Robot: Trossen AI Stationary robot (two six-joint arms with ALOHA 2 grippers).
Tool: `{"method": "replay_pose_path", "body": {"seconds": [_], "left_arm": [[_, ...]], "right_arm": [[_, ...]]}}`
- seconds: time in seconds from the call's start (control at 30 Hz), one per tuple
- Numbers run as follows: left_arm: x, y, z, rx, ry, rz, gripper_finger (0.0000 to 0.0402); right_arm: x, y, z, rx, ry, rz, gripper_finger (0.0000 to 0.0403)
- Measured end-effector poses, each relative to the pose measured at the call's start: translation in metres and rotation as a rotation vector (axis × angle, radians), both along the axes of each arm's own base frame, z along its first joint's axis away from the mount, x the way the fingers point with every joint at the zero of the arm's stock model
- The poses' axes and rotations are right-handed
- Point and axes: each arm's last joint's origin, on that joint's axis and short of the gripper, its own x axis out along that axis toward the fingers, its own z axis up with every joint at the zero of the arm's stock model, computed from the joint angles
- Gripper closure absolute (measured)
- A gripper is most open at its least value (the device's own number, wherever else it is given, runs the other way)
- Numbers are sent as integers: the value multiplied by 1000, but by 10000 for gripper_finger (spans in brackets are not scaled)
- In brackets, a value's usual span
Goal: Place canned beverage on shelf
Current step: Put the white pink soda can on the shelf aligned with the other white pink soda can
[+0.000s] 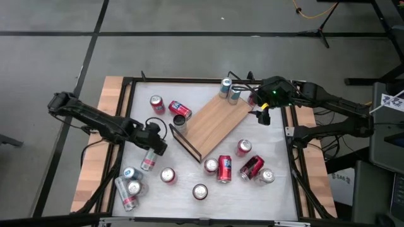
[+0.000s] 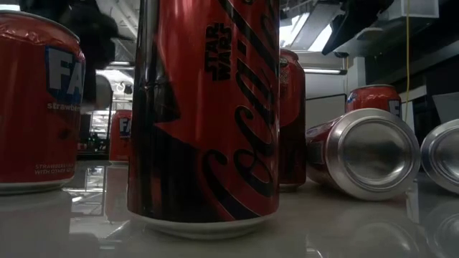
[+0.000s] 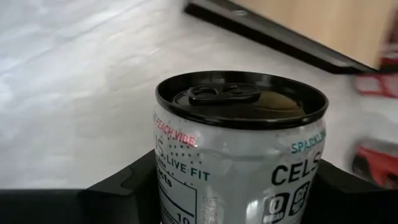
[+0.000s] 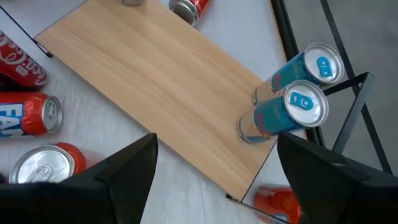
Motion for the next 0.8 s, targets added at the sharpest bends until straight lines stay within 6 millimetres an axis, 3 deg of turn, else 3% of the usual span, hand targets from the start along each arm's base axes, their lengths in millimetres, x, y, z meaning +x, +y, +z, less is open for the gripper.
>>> {"method": "replay_pose_path", "body": {"seconds": [0.2, 0.4, 0.6, 0.8], "left_arm": [[-11, 1, 20, 0, -139, -119, 162], [-7, 0, 46, -16, -421, -213, 162], [4, -2, 67, 39, -677, -255, 162], [13, -1, 86, 119, -900, -261, 162]], "right_arm": [[4, -1, 4, -16, -56, 0, 81], [12, -3, 14, -30, -192, 29, 81], [28, -2, 25, 34, -375, 178, 81], [53, -4, 23, 106, -471, 326, 81]]}}
